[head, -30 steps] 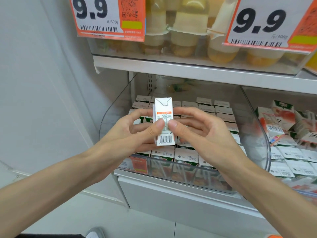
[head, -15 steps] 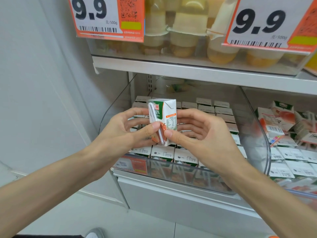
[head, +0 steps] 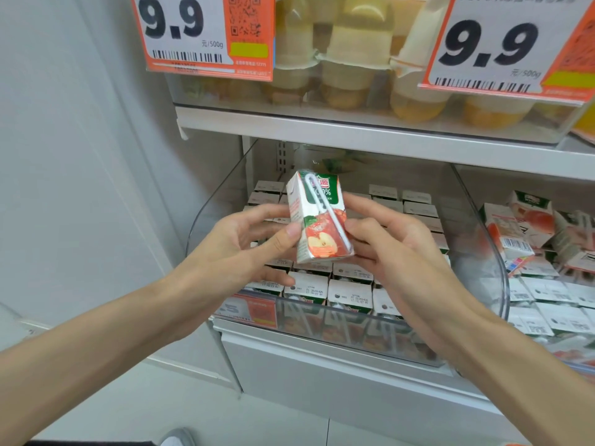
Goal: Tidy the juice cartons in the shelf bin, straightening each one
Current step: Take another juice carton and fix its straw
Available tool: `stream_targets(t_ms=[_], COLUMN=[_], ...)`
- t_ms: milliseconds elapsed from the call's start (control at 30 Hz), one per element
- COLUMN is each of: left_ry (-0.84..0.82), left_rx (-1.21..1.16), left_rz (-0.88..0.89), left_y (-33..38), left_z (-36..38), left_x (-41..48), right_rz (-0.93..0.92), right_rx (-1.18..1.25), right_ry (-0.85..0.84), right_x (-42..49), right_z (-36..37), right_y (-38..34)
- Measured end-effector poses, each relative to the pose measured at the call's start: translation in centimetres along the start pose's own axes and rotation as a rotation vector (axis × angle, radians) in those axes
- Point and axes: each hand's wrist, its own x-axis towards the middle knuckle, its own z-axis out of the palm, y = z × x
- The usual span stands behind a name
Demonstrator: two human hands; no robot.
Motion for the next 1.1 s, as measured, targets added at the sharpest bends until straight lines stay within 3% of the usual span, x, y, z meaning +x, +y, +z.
stream_targets(t_ms=[233,500,800,1100], left_ry=[-0.102,-0.104,-0.015,-0.033], left_rx=[-0.003,-0.037,0.048,-0.037], left_rz=[0.028,0.017,-0.021,-0.088], left_y=[0.0,-0.1,0.1,0.1], left_z=[0.5,0.3,0.5,0.6], left_x=[-0.4,-0.6,-0.3,-0.1], right_rz=[-0.012,-0.077,0.065,0.108], right_rx=[0.087,-0.043,-0.037,-0.025], right_ry=[-0.099,0.048,0.004,0.028], right_x=[0.0,0.2,0.0,0.2], right_z=[-0.1,-0.8,-0.2,0.2], right_y=[0.4,0.7,-0.1,0.1])
